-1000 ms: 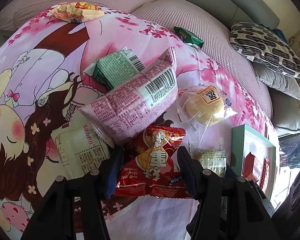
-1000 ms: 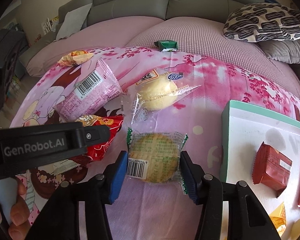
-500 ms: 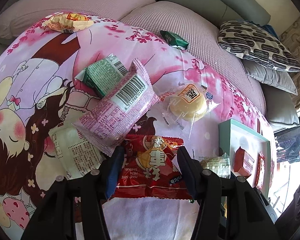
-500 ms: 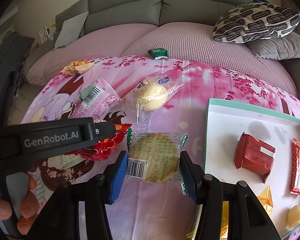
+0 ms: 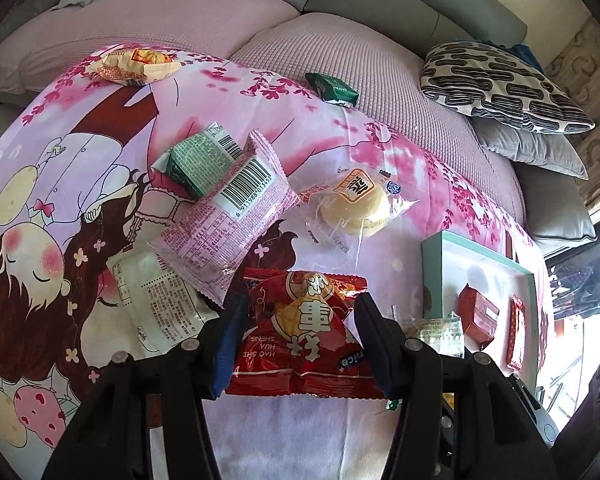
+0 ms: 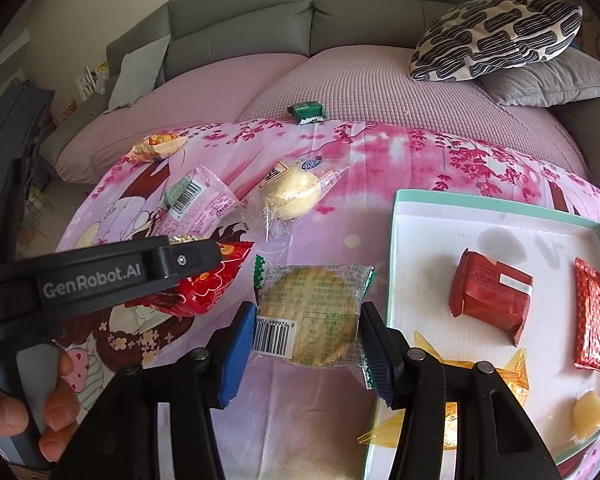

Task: Organize snacks
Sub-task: 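Carry the red snack bag and biscuit packet over the tray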

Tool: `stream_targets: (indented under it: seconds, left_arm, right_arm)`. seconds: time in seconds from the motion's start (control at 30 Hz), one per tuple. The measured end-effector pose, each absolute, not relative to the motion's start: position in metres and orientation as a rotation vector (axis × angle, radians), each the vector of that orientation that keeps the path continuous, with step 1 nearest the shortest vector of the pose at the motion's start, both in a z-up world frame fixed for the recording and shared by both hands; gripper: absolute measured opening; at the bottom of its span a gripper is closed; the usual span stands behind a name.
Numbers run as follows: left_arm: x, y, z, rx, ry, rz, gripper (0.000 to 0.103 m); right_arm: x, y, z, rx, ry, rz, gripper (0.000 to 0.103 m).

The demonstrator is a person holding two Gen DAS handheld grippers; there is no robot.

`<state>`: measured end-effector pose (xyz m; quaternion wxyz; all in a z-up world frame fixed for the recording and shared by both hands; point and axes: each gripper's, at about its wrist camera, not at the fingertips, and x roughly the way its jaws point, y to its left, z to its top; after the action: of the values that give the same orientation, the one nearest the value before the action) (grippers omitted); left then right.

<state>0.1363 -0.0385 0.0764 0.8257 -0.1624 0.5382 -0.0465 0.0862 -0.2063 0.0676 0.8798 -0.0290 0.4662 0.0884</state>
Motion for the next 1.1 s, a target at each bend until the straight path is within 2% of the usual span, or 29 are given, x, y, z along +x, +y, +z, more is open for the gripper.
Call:
stream_targets:
  seconds: [0.47,0.83,1.1]
  left_arm:
    - [0.135,-0.065,0.099,-0.284,1.1,-0.13,0.057]
    - [0.151,-0.174,0.118,-0.144,1.101,-0.317,0.057]
    - [0.174,-0.245,0.119,-0.051,1.098,-0.393,0.057]
  right_arm:
    - [0.09,-0.277,0.099,0.072,0.878,0.046,0.055]
    - [0.084,-0.387,0.117,0.164,0.789,-0.217,0.055]
    - [0.092,-0.417,0.115,0.162,0.763,-0.269,0.055]
